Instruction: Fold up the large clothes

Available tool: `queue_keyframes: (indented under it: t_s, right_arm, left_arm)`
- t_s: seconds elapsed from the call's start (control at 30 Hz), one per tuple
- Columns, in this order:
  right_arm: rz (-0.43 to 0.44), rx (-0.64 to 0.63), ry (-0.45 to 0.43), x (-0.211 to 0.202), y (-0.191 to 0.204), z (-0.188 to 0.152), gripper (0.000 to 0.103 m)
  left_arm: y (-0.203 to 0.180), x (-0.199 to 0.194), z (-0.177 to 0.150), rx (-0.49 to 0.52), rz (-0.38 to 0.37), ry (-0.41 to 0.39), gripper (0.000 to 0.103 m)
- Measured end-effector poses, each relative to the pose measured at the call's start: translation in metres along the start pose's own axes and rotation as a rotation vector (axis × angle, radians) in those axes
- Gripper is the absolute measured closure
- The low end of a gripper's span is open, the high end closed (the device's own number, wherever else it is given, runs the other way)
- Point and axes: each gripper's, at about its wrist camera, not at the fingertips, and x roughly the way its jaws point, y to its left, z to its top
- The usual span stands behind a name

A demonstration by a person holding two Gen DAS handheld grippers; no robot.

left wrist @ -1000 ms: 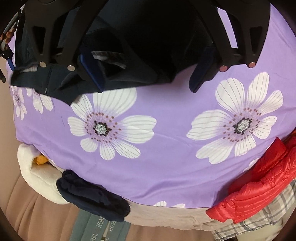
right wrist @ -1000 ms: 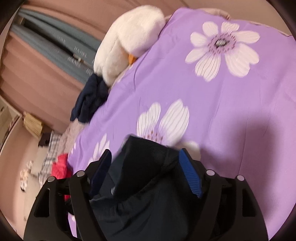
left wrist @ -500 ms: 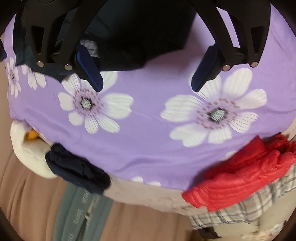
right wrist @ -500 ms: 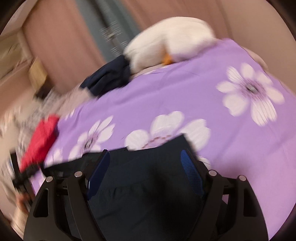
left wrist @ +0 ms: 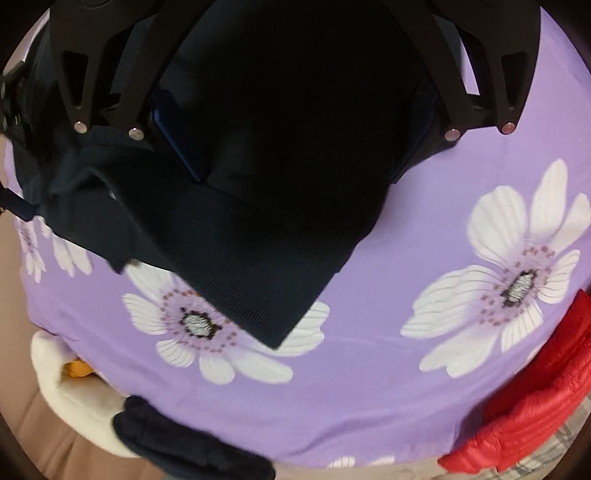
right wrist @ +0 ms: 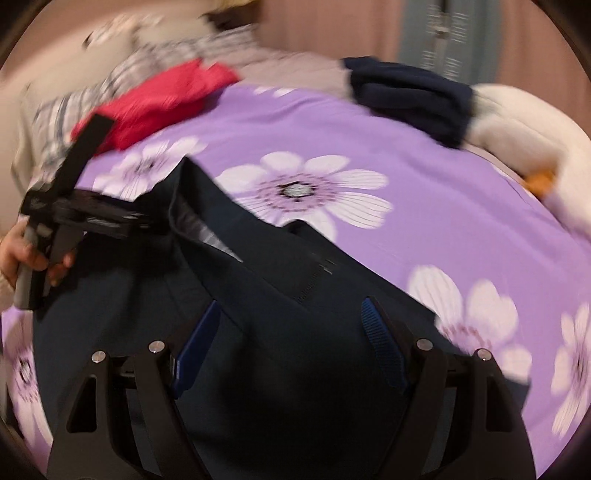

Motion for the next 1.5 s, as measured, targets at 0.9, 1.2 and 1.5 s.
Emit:
queue_keyframes:
  t_s: [0.9, 1.2, 1.5]
  right_arm:
    - [-0.097, -0.273, 0.177, 0.092, 0.032, 0.045, 0.097]
    - [-0.074, 0.112, -0.001, -0.016, -0.043, 0.0, 0.049]
    - [-0.201, 0.735, -0.063, -0.094, -0.178, -0.126, 0.031]
  left_arm:
    - [-0.006, 0.021, 0.027, 0.019, 0.001, 0.001, 0.005]
    - [0.007, 0.004, 0.017, 0.015, -0.036, -0.036, 0.005]
    - [-0.005, -0.001, 0.004, 0.042, -0.028, -0.023, 0.005]
